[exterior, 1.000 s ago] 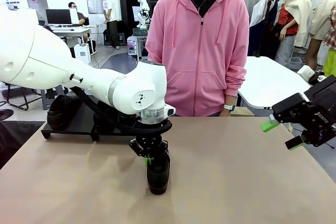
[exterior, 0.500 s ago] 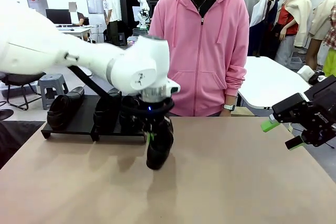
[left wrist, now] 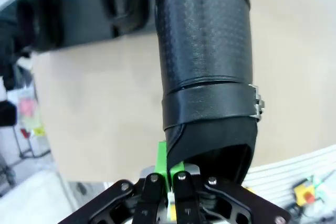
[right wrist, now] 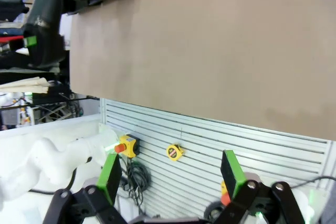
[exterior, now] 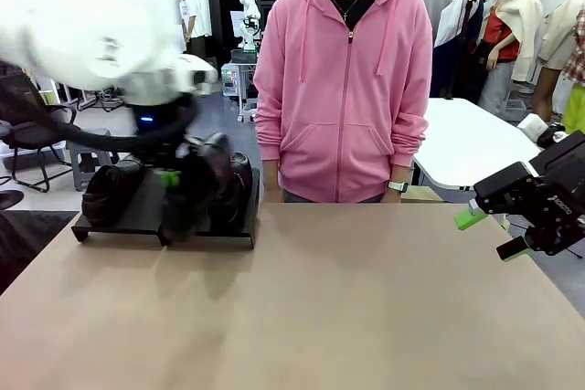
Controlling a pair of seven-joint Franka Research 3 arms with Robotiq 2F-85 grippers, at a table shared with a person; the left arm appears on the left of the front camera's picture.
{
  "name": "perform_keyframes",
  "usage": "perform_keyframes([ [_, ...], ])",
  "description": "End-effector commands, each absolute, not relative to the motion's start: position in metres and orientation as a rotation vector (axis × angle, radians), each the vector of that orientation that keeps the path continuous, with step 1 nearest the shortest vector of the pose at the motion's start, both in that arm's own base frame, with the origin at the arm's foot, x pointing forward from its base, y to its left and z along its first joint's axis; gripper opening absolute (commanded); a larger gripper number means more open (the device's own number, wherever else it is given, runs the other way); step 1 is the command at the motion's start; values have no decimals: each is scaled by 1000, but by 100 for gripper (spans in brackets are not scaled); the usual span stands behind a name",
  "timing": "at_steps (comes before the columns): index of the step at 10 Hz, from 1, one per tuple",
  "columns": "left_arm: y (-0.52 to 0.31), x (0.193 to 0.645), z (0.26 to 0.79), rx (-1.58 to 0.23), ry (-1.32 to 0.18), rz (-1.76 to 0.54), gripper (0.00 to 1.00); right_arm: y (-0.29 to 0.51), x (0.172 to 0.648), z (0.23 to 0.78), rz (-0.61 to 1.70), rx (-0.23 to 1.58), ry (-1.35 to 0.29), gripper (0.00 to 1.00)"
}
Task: Organize the shoes by placing them on the stand.
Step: Place the Shoe from the middle of the table onto the Shoes Stand.
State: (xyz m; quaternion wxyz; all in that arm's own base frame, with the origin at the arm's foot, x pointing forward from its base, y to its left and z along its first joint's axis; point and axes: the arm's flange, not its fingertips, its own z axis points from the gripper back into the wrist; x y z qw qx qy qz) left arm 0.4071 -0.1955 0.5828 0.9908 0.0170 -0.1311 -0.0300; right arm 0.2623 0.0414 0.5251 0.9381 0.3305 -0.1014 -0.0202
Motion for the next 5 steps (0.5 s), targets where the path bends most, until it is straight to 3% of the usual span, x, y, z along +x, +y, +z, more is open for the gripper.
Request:
perform_keyframes([
  [1,-114,374,584,-56,-244,109,0,42,264,528,-31,708,-213,100],
  [4,-69,330,568,-330,-310,349,0,42,264,528,-31,708,-213,100],
  [5,-69,360,582,-125,-232,210,0,42,264,528,-31,708,-213,100],
])
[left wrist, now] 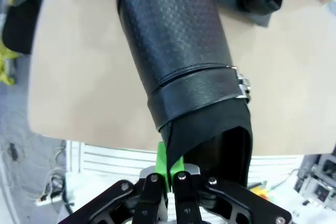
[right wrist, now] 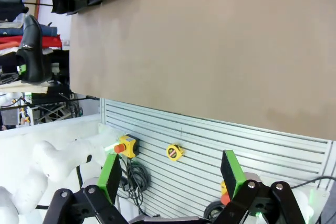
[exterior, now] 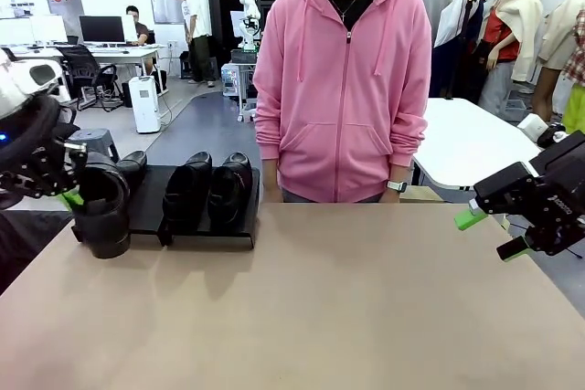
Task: Organize the shoes by placing them on the stand.
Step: Place the Shoe from the middle of the table onto the Shoes Stand.
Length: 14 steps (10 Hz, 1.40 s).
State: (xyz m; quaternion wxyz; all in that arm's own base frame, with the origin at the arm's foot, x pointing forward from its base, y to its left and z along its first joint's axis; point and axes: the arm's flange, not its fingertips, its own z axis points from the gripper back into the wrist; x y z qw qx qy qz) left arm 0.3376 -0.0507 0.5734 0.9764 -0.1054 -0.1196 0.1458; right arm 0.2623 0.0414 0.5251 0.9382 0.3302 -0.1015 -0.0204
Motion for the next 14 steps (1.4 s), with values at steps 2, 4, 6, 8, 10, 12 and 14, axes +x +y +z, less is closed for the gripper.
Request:
perform_keyframes([
  [2,-69,360,582,-125,-232,210,0,42,264,528,-31,708,-213,100],
  [4,-69,360,582,-125,-232,210,0,42,264,528,-31,708,-213,100],
  [6,-68,374,579,-78,-226,156,0,42,264,528,-31,708,-213,100],
  [8,-28,430,602,40,-254,-68,0,42,264,528,-31,708,-213,100],
  [10,18,495,602,77,-285,-310,0,42,264,528,-31,708,-213,100],
  [12,39,533,584,2,-345,-331,0,42,264,528,-31,708,-213,100],
  [14,35,550,568,-113,-366,-325,0,42,264,528,-31,708,-213,100],
])
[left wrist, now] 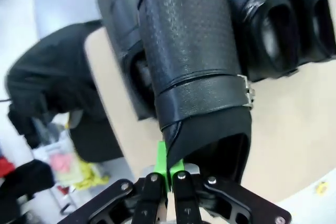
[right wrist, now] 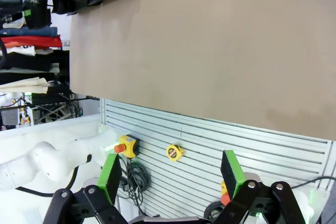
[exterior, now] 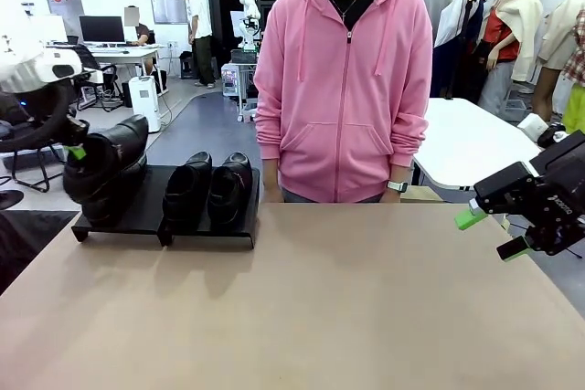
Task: Organize the shoes by placing them on the stand.
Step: Place the Shoe from the middle of the table onto the Shoes Stand.
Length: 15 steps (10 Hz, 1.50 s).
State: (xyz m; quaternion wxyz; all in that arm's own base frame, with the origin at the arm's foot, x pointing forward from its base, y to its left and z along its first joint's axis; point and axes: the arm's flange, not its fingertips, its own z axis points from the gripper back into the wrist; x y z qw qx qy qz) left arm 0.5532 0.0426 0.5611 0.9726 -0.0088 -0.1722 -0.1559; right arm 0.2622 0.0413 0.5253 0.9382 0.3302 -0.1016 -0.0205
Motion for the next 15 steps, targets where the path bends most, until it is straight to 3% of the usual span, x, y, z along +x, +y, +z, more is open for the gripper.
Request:
perform_keyframes([
  [1,31,553,566,-153,-362,-275,0,42,264,528,-31,708,-213,100],
  [8,24,605,532,-192,-413,-117,0,42,264,528,-31,708,-213,100],
  [15,22,636,491,-219,-340,-78,0,42,264,528,-31,708,-213,100],
])
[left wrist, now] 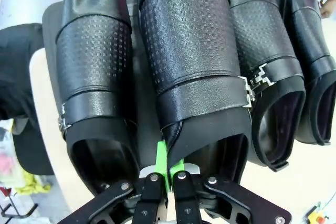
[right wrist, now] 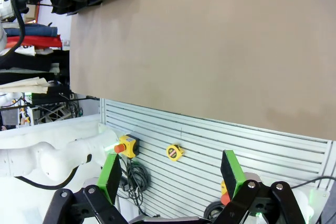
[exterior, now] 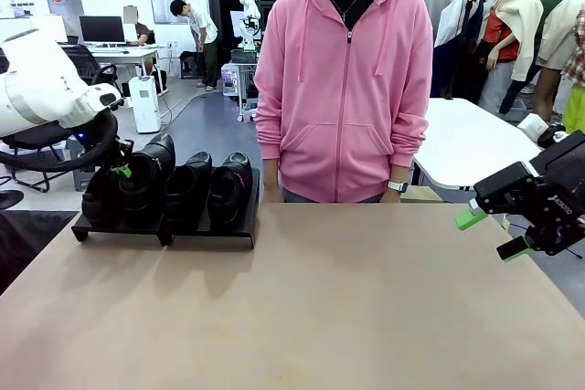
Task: Organize the shoes by placing them on the stand.
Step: Place the Shoe from the middle of the table onto the Shoes Stand.
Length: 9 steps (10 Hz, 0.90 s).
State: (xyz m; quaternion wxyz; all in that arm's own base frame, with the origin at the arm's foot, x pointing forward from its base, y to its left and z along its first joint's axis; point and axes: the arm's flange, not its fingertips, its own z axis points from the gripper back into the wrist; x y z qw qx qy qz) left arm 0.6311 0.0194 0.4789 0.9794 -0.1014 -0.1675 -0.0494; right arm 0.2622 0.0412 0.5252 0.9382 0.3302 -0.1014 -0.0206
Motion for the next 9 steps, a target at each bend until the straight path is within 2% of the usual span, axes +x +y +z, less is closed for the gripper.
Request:
perform_keyframes([
  [1,24,638,490,-225,-330,-69,30,42,264,528,-31,708,-213,100],
  [2,25,640,490,-231,-327,-67,87,42,264,528,-31,708,-213,100],
  [3,24,641,489,-232,-325,-66,100,42,264,528,-31,708,-213,100],
  [7,20,639,493,-239,-318,-89,100,42,264,528,-31,708,-213,100],
  [9,2,622,515,-239,-289,-124,100,42,264,528,-31,708,-213,100],
])
